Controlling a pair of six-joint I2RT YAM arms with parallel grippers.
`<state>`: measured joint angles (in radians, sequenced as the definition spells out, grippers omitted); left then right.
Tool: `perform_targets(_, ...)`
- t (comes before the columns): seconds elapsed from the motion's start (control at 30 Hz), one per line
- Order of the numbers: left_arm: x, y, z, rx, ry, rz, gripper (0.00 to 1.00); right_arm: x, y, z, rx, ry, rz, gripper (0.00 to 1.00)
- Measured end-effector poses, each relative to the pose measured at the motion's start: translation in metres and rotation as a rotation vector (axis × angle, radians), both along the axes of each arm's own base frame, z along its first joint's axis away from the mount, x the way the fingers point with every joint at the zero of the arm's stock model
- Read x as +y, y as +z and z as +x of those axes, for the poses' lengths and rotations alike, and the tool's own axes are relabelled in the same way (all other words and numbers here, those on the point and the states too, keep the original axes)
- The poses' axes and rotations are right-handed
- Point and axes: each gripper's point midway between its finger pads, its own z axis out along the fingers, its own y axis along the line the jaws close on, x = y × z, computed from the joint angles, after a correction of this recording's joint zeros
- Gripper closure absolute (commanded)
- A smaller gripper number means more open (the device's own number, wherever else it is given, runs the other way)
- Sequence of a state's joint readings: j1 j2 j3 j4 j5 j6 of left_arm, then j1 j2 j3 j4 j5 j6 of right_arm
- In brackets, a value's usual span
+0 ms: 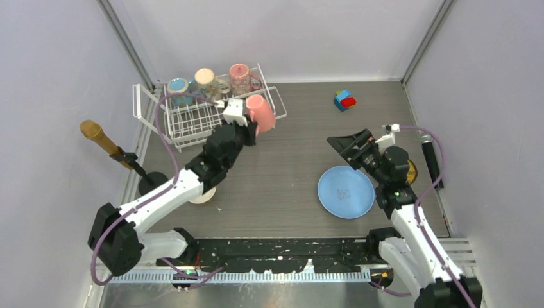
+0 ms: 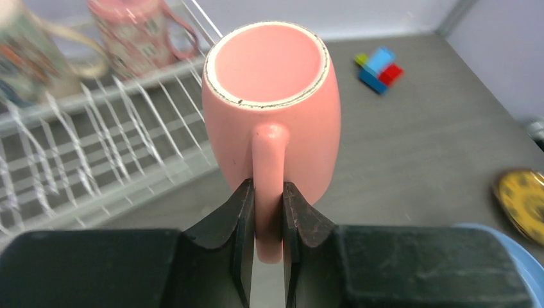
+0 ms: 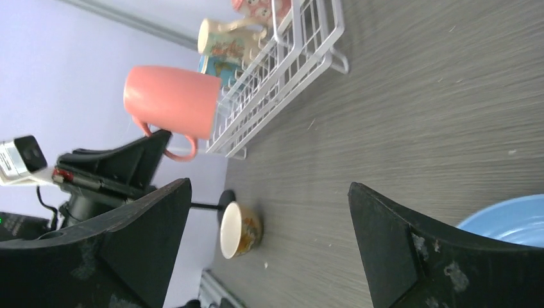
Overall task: Unload the mixed dishes from the dish rack
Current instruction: Pick up the cup from the dish rack, then place the cup at the center of the board.
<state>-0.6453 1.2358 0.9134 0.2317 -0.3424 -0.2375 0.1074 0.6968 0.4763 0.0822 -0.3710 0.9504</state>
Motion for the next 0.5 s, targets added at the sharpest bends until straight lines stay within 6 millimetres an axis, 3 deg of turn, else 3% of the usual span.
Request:
perform_targets(0.13, -0.021, -0.038, -0.045, 0.076, -0.05, -0.051, 1.0, 0.043, -0.018, 0.003, 0.038, 0.106, 0.044, 0.0)
perform_targets(0.27, -0.03, -0.066, -0.067, 0.131, -0.025, -0.058, 1.0, 0.098, -0.026, -0.009, 0.035, 0.248, 0.057, 0.01)
perform_targets(0.37, -0.037, -0.071, -0.08, 0.14, -0.013, -0.079, 1.0, 0.117, -0.031, -0.002, 0.024, 0.262, 0.094, 0.02)
perform_targets(0.5, -0.049, -0.061, -0.092, 0.121, -0.011, -0.137, 1.0, 0.134, -0.052, 0.007, 0.048, 0.247, 0.148, 0.03)
